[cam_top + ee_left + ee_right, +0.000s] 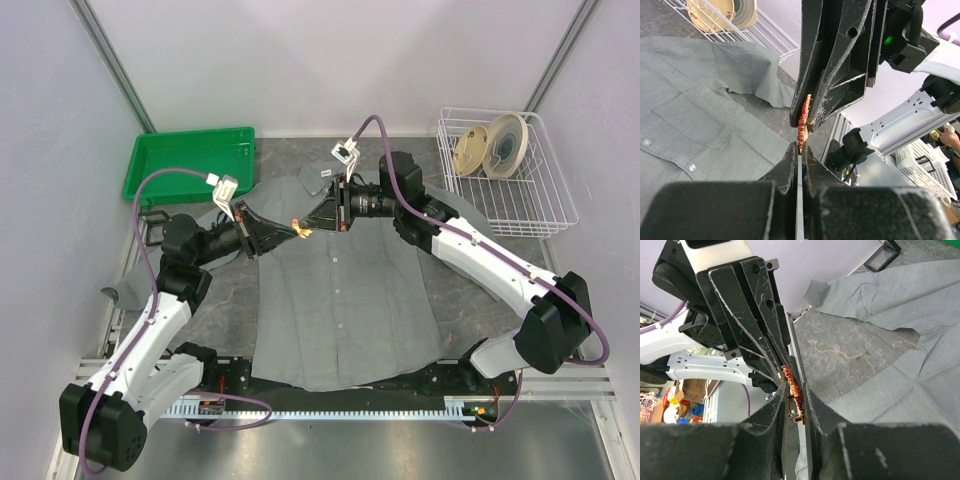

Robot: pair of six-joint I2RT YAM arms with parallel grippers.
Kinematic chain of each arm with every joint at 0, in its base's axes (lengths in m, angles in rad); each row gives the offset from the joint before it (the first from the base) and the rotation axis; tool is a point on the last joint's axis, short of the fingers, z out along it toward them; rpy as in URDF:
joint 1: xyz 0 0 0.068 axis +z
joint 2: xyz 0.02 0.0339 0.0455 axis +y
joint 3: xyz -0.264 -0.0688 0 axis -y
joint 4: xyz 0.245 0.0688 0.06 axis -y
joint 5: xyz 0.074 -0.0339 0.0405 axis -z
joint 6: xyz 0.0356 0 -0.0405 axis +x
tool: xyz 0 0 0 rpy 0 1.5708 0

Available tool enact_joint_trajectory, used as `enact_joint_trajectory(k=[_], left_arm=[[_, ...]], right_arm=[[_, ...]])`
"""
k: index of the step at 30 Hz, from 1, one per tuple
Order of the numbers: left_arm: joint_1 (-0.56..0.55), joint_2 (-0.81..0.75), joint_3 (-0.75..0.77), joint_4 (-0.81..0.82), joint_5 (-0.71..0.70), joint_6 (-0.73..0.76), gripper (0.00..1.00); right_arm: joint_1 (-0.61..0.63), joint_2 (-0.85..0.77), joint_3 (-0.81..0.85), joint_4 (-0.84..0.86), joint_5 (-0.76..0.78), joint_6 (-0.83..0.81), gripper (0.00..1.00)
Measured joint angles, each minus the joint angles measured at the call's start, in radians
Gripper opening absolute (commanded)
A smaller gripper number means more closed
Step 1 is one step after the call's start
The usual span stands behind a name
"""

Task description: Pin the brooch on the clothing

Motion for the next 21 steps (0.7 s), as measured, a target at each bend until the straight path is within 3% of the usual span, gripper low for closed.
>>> enact_joint_trajectory(k=[4, 5, 9, 14, 19, 21], left_arm=[[0.000, 0.002, 0.000, 0.000, 0.001, 0.000, 0.02], [0.000, 0.003, 0.000, 0.000, -0.001, 0.000, 0.02], [0.002, 0.003, 0.000, -0.008, -0.005, 0.003, 0.02], [0.014, -0.009, 0.023, -0.124, -0.045, 0.085, 0.02], [0.006, -0.005, 0.133, -0.351, -0.163, 0.306, 0.02], [-0.057, 0.016, 0.212, -0.470, -0.295, 0.447, 0.02]], right_arm=[[0.004, 0.000, 0.010, -0.019, -0.004, -0.032, 0.46], [0.005, 0.000, 0.011, -0.024, -0.009, -0.039, 0.56], [0.005, 0.000, 0.019, -0.050, -0.036, -0.070, 0.71], [-0.025, -0.003, 0.074, -0.113, -0.059, -0.148, 0.76], [-0.054, -0.040, 0.124, -0.226, 0.010, -0.319, 0.75], [-0.053, -0.055, 0.137, -0.262, 0.050, -0.381, 0.75]])
